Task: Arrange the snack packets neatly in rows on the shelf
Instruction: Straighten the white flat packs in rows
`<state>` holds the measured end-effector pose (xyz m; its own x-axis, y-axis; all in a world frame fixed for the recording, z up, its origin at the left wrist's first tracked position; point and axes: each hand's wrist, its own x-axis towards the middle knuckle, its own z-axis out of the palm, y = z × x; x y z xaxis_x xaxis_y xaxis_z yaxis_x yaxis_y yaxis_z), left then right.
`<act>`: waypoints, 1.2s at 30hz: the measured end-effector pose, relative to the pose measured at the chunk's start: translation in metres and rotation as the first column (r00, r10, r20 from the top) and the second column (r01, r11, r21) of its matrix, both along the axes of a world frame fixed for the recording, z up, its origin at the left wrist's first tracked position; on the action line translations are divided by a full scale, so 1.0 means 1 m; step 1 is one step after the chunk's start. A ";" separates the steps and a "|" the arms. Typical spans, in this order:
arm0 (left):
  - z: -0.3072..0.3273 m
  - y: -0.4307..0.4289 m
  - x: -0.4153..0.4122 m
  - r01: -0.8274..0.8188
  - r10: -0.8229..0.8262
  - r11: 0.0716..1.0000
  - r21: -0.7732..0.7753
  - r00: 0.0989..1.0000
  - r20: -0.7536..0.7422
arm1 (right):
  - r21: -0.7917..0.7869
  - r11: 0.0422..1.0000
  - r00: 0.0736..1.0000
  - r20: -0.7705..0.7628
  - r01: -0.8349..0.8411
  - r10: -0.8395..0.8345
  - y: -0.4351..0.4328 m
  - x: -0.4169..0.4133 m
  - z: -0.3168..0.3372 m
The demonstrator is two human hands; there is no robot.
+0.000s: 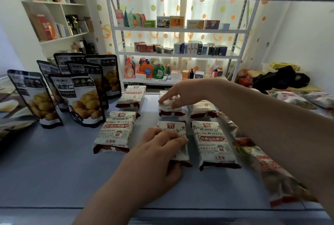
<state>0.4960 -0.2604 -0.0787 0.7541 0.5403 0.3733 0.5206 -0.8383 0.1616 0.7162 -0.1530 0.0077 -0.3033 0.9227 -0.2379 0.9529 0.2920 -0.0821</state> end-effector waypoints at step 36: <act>-0.007 0.039 -0.098 -0.118 0.137 0.987 -0.107 0.972 0.193 | 0.004 1.000 1.000 -0.029 -0.002 0.002 0.055 -0.062 -0.010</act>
